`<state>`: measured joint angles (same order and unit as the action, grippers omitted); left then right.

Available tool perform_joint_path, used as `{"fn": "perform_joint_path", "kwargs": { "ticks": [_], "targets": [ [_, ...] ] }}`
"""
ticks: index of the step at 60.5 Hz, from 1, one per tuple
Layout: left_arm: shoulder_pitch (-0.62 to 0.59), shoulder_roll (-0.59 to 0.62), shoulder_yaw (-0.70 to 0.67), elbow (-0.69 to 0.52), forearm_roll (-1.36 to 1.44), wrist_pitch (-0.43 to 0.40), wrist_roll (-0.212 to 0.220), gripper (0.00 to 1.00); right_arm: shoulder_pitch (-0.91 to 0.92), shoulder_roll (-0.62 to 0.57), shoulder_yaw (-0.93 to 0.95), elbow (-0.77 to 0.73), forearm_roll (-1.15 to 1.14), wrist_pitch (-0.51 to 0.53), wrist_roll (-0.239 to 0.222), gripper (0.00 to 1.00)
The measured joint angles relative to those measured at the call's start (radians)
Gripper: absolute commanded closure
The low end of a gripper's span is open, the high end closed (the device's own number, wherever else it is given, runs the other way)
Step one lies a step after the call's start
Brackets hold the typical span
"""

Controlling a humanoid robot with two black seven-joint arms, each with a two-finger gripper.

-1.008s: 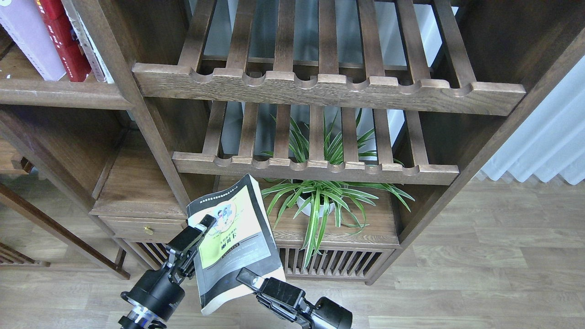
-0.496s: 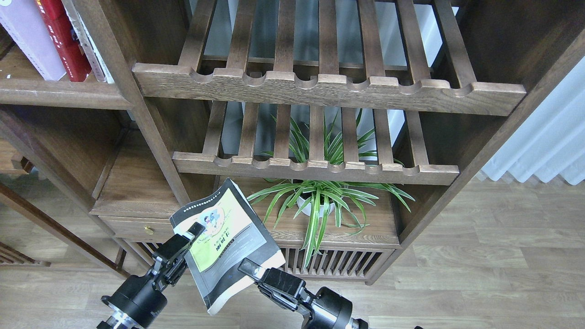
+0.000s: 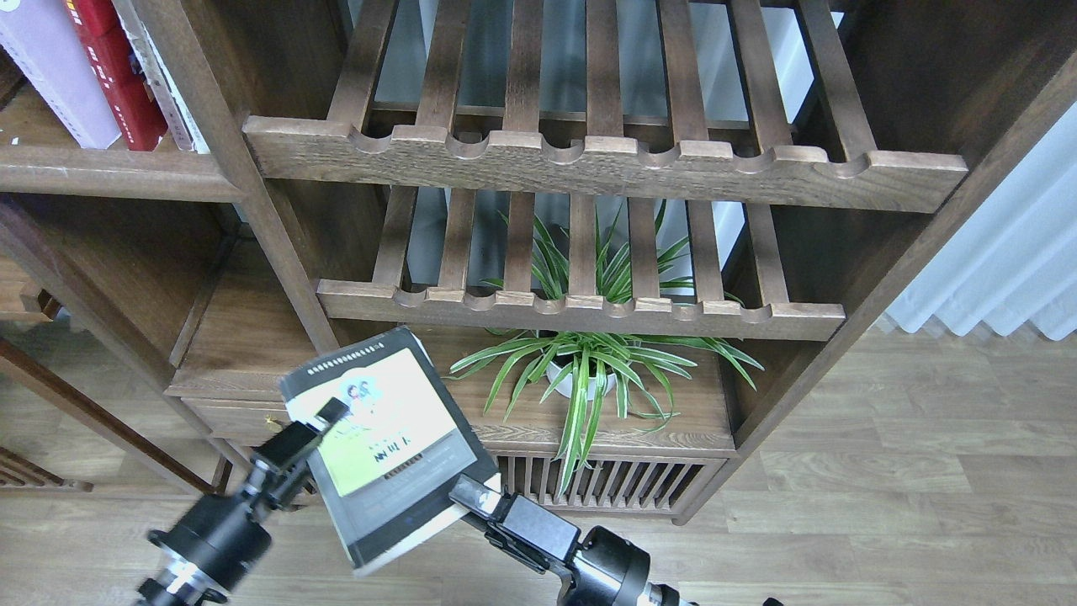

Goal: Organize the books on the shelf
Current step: 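Carry the green-and-white book with the left gripper to the side shelf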

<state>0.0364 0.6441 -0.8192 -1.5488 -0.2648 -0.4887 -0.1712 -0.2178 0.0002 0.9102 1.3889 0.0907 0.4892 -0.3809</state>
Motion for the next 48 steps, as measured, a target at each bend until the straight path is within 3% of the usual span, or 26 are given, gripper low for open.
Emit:
{"fn": "perform_joint_path", "kwargs": {
  "ticks": [14, 39, 48],
  "targets": [
    [0.063, 0.166, -0.2, -0.05, 0.012, 0.0, 0.023, 0.87, -0.005, 0.0, 0.004, -0.017, 0.0, 0.0, -0.001, 0.01],
    [0.153, 0.323, -0.559, -0.103, 0.045, 0.0, 0.044, 0.87, -0.009, 0.0, 0.005, -0.027, 0.0, -0.001, 0.0, 0.01],
    [0.168, 0.338, -0.652, -0.103, 0.046, 0.0, 0.101, 0.87, -0.009, 0.0, 0.006, -0.045, 0.0, -0.001, -0.001, 0.01]
  ]
}}
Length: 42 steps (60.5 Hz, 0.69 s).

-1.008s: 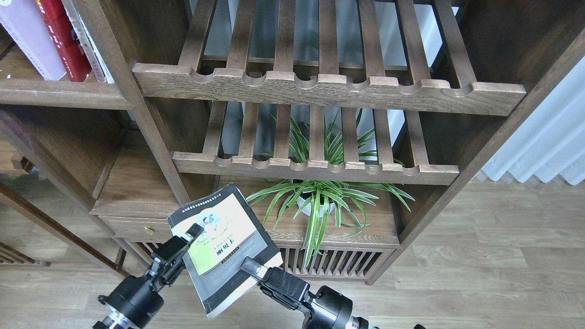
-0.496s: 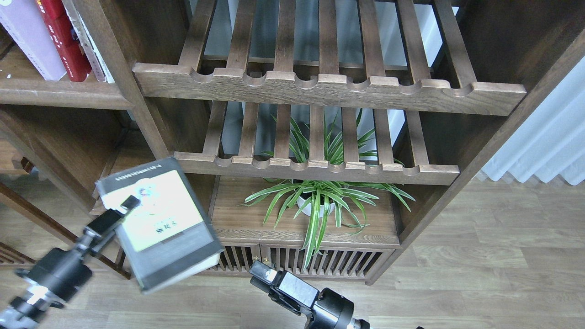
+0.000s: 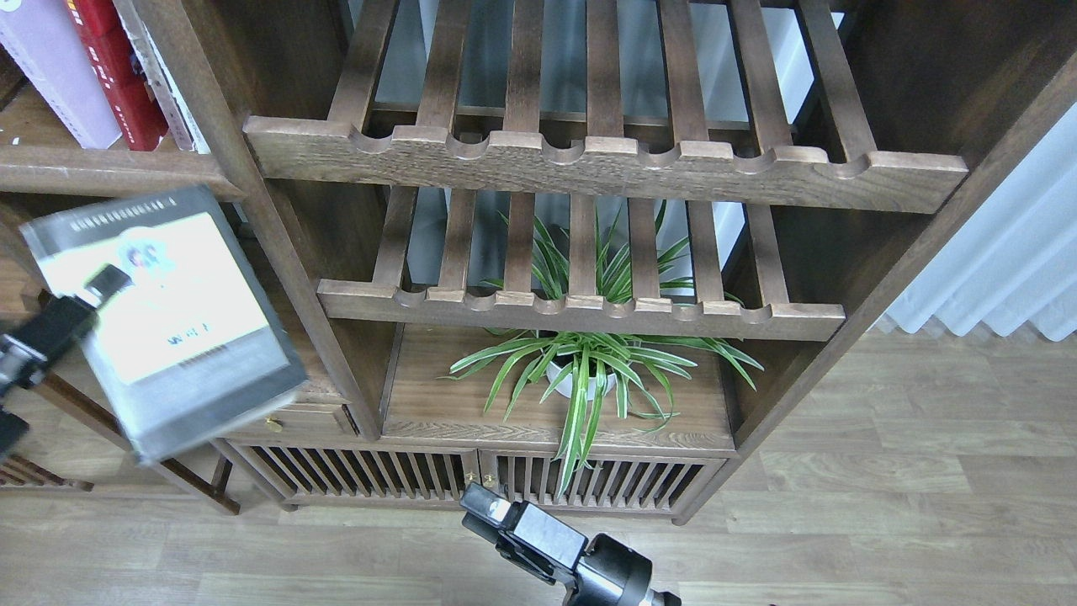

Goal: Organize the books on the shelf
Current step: 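Carry the green-and-white book with the left gripper to the side shelf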

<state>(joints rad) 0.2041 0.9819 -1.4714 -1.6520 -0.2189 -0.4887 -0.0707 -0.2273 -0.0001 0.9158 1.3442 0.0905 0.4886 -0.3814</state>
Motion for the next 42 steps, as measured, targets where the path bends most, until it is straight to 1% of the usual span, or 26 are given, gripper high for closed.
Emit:
{"fn": "perform_joint_path", "kwargs": {
  "ticks": [2, 7, 8, 25, 42],
  "targets": [
    [0.006, 0.0, -0.02, 0.001, 0.0, 0.0, 0.018, 0.87, -0.001, 0.0, 0.0, -0.002, 0.0, 0.0, 0.0, 0.01],
    [0.019, 0.001, -0.059, 0.007, 0.0, 0.0, 0.048, 0.87, -0.001, 0.0, 0.0, -0.003, 0.0, 0.0, 0.0, 0.01],
    [0.024, 0.001, -0.084, 0.012, 0.0, 0.0, 0.058, 0.87, -0.002, 0.0, 0.0, -0.003, 0.0, 0.0, 0.0, 0.01],
    [0.033, 0.015, -0.222, 0.076, 0.001, 0.0, 0.066, 0.87, -0.004, 0.0, 0.001, -0.006, 0.0, 0.0, -0.001, 0.01],
    [0.017, 0.041, -0.264, 0.139, 0.002, 0.0, 0.074, 0.88, -0.004, 0.0, 0.0, -0.008, 0.0, 0.0, -0.002, 0.01]
  ]
}}
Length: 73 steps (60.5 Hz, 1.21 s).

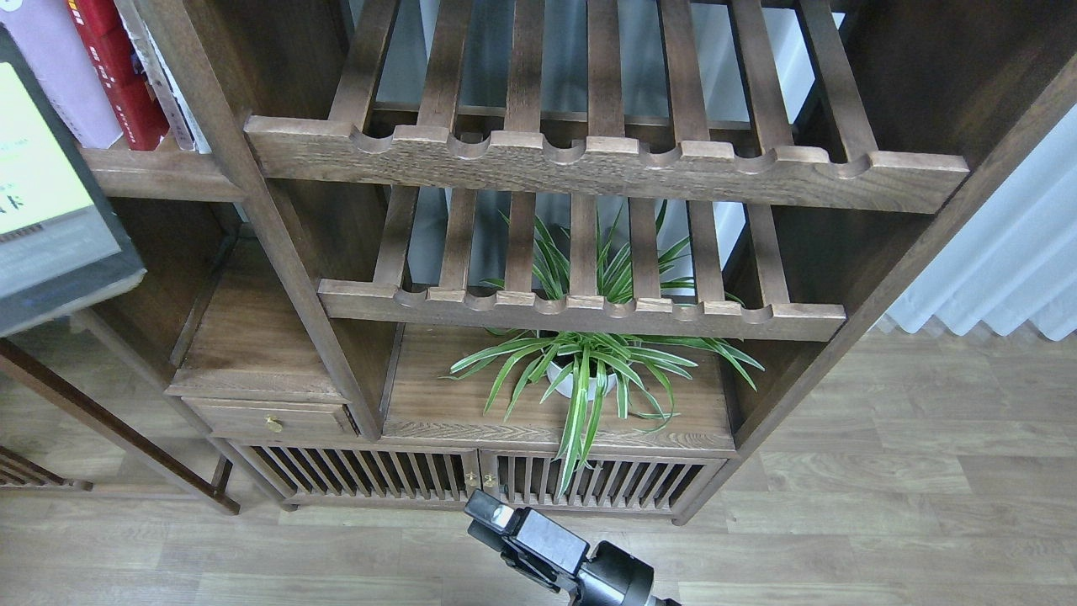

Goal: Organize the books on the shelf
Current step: 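Carry the green-and-white book with the left gripper to the side shelf, then insert the green-and-white book upright into the side shelf with the left gripper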

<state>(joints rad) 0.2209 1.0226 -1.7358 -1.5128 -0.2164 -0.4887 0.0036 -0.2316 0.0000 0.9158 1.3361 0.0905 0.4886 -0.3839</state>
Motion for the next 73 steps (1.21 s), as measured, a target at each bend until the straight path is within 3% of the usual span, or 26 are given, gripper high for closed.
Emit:
{"fn": "perform_joint_path", "kwargs": {
  "ticks": [28, 56, 73],
  "targets": [
    [-0.204, 0.052, 0.065, 0.081, 0.008, 0.0, 0.02, 0.88, -0.001, 0.0, -0.002, 0.0, -0.013, 0.0, -0.003, 0.01],
    [-0.615, 0.05, 0.297, 0.217, 0.09, 0.0, 0.039, 0.87, -0.008, 0.0, -0.002, 0.0, -0.014, 0.0, -0.003, 0.01],
    [-0.761, 0.042, 0.352, 0.294, 0.183, 0.0, 0.063, 0.86, -0.008, 0.0, -0.002, 0.0, -0.014, 0.0, -0.003, 0.01]
  ]
}}
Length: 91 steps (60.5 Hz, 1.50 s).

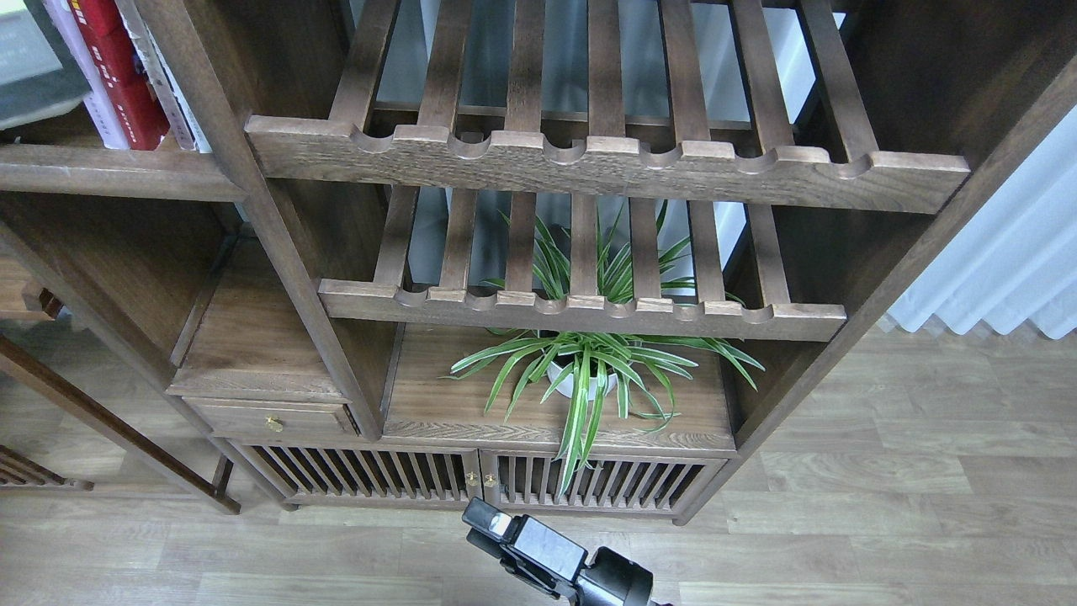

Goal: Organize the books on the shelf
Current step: 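Insert the green-and-white book upright into the side shelf with the left gripper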

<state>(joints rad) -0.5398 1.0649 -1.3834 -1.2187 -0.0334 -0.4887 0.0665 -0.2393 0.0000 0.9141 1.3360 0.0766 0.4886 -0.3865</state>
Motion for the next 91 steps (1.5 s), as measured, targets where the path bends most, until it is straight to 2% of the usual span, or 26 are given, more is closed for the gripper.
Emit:
{"fn": "perform_joint_path", "kwargs": {
  "ticks": [22, 49, 72, 91],
  "targets": [
    [-0.189, -0.008, 0.078, 0.086, 0.166, 0.0, 0.016, 0.85, 0.0, 0.0, 0.0, 0.0, 0.0, 0.0, 0.001, 0.01],
    [-0.414, -0.146, 0.203, 0.191, 0.298, 0.0, 0.083, 0.85, 0.0, 0.0, 0.002, 0.0, 0.001, 0.0, 0.005, 0.01],
    [-0.461, -0.184, 0.207, 0.233, 0.372, 0.0, 0.091, 0.85, 0.0, 0.0, 0.003, 0.0, 0.002, 0.0, 0.006, 0.01],
    [-0.482, -0.191, 0.189, 0.254, 0.429, 0.0, 0.156, 0.85, 0.001, 0.0, 0.003, 0.0, 0.002, 0.0, 0.006, 0.01]
  ]
}}
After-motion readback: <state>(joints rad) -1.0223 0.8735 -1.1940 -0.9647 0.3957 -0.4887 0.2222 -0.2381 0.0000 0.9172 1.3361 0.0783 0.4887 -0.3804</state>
